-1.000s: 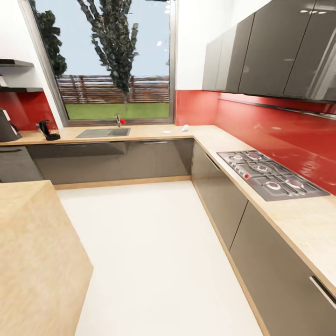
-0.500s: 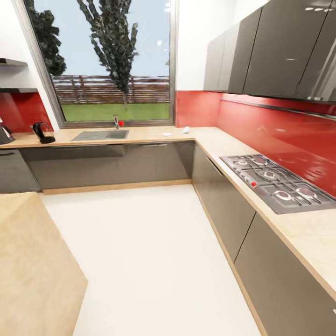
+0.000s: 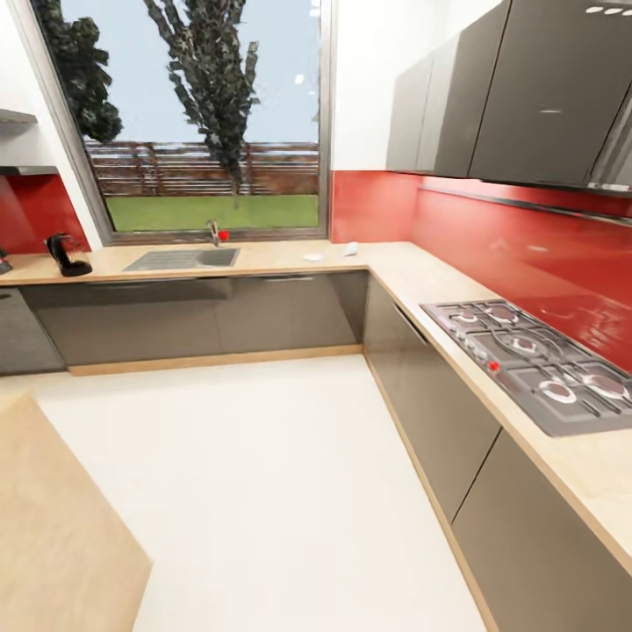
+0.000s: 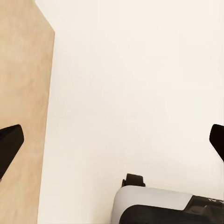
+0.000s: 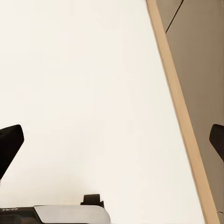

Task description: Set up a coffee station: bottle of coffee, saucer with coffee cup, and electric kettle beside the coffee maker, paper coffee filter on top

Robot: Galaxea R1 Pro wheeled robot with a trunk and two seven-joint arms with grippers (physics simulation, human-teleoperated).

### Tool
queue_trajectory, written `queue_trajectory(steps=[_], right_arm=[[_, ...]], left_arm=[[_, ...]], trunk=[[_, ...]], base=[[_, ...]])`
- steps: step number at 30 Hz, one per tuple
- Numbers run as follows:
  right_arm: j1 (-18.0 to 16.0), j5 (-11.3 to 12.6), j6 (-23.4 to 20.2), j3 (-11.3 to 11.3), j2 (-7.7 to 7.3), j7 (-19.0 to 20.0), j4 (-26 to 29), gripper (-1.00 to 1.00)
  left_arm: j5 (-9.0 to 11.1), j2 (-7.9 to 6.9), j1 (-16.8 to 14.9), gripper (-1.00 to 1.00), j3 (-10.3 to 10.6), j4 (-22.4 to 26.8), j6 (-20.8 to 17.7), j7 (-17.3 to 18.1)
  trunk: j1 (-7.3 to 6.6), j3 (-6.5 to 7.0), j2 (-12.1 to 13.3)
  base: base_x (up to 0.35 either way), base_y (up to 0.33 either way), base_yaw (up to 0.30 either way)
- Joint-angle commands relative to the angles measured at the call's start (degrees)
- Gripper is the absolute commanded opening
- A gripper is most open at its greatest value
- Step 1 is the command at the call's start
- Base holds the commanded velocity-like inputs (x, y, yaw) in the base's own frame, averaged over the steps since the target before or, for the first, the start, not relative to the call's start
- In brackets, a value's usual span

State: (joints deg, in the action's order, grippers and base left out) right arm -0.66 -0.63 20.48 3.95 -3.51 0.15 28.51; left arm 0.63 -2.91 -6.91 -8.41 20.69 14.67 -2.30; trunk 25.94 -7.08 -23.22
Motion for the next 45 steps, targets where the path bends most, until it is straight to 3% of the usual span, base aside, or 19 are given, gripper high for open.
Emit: queue_trajectory(steps=[1, 45], right_arm=[[-0.04, -0.07, 0.17, 0.10, 0.01, 0.01, -0.03, 1.00], [-0.04, -0.16, 0.17, 0.10, 0.03, 0.02, -0.12, 1.00]], left_arm=[[0.05, 0.01, -0.04, 1.00, -0.03, -0.04, 0.19, -0.08], [0.08, -0.08, -0.07, 1.00, -0.03, -0.04, 0.19, -0.08]], trunk=[[0.06, -0.11, -0.10], [0.06, -0.11, -0.10]], base=[[0.337, 0.000, 0.000], [0.337, 0.006, 0.000]])
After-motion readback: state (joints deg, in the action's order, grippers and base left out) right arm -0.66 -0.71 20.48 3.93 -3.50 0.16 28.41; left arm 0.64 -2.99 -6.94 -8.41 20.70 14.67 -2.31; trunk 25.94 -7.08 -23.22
